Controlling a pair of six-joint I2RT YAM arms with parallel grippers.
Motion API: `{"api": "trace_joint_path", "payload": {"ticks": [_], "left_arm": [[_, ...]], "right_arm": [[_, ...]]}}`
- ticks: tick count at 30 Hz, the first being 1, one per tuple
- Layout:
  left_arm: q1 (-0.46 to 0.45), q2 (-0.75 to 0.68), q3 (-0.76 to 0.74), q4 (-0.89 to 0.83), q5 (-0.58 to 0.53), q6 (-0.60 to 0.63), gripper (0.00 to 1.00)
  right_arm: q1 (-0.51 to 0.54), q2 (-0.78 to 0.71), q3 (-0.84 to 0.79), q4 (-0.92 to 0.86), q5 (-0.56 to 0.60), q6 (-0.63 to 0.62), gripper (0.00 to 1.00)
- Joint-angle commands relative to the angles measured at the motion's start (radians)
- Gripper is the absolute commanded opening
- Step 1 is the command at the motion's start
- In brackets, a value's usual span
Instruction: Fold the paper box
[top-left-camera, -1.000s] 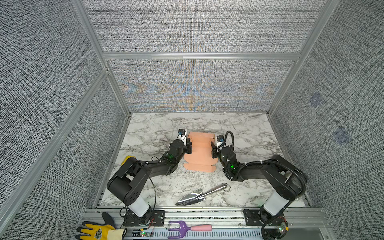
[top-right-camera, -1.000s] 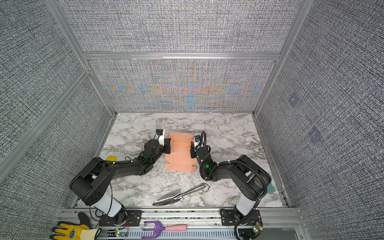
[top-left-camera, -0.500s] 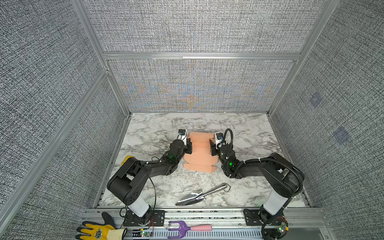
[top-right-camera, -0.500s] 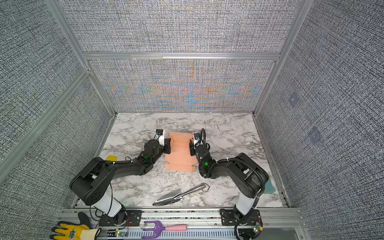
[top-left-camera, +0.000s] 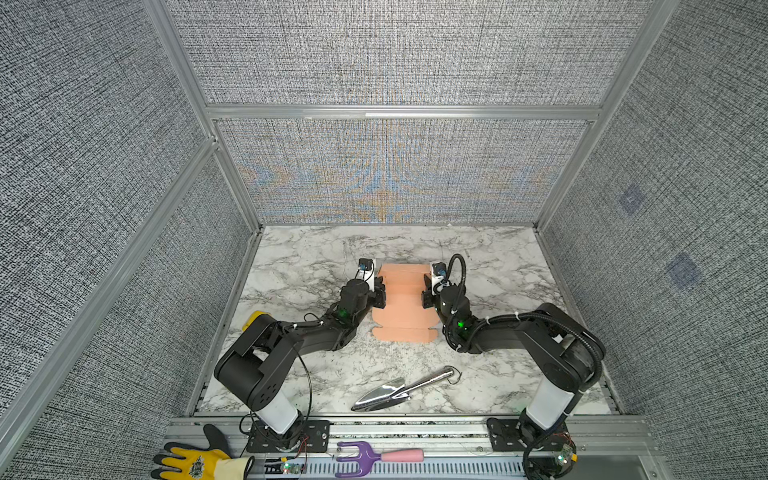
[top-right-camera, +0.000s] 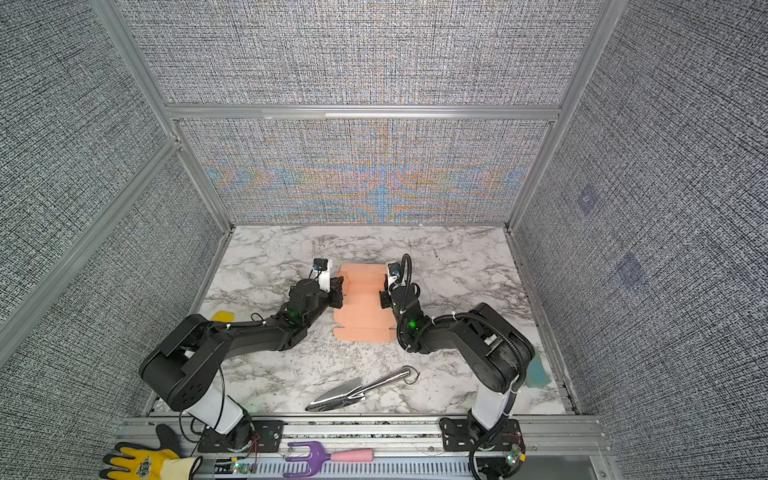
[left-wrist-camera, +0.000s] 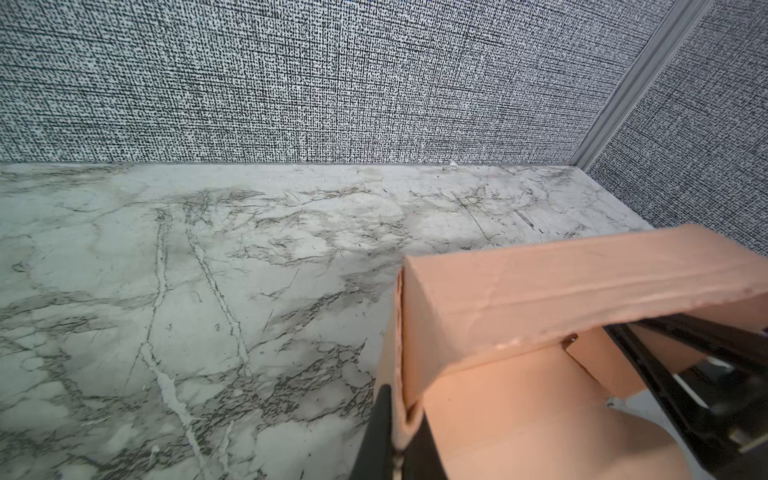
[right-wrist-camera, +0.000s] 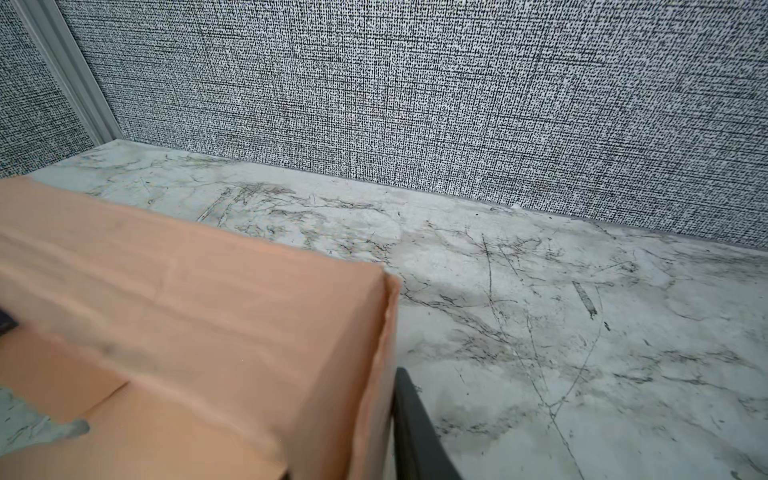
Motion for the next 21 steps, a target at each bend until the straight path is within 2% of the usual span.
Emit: {"api": "trace_joint_path", "payload": {"ticks": [1, 2, 3, 18, 21], "left_arm": [[-0.002, -0.004, 0.007, 0.006, 0.004, -0.003, 0.00], [-0.001, -0.006, 0.007, 0.006, 0.003, -0.004, 0.00], [-0.002, -0.005, 0.007, 0.005, 0.001, -0.005, 0.00], [-0.023, 0.037, 0.051, -0.040, -0.047, -0.051, 0.00], [-0.026, 0.043, 0.078, -0.072, -0.057, -0.060, 0.06]], "right_arm": [[-0.002, -0.008, 0.003, 0.031, 0.014, 0.001, 0.06], [-0.003, -0.007, 0.006, 0.027, 0.015, 0.001, 0.00], [-0.004, -0.007, 0.010, 0.024, 0.016, 0.002, 0.00], [0.029, -0.004, 0.027, 0.018, 0.127, 0.015, 0.00], [0.039, -0.011, 0.031, -0.004, 0.151, 0.035, 0.00]]}}
